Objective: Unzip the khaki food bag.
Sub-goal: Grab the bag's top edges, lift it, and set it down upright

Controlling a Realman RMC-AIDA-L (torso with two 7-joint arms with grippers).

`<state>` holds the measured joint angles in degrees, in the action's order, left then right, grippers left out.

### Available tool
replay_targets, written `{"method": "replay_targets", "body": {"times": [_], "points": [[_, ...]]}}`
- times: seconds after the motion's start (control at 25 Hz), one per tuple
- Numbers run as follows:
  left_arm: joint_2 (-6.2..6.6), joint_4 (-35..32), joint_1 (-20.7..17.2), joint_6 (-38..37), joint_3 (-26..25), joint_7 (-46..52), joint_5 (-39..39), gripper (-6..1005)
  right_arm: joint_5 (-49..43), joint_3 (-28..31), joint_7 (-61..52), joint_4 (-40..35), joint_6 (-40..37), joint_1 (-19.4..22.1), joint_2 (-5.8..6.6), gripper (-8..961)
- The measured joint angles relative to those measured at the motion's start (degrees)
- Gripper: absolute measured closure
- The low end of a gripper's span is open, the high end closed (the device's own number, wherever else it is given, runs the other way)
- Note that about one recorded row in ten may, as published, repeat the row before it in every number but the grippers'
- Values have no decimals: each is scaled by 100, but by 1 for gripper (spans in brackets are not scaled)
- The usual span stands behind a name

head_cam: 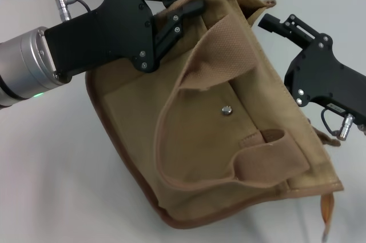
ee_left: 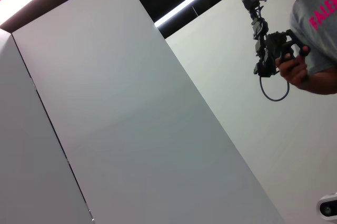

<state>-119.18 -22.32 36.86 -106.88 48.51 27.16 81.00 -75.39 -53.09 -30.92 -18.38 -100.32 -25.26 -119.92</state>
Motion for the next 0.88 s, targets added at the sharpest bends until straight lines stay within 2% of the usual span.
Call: {"method": "replay_targets", "body": {"times": [0.28,0.4,0.6,0.72,0.88], "points": [[0,0,-1,0,0,0,0,859,-40,-105,214,102,-45,-29,10,190],[0,0,-3,0,0,0,1,857,-63,-402,223,-52,-67,119,45,192],[0,0,-3,0,1,0,1,854,-192,-558,428,-330,-134,359,44,367],[0,0,1,5,0,0,1,853,-225,-597,602,-351,-180,389,43,329],[0,-1,6,7,0,0,1,850,-228,-643,621,-356,-139,349,35,355]]}}
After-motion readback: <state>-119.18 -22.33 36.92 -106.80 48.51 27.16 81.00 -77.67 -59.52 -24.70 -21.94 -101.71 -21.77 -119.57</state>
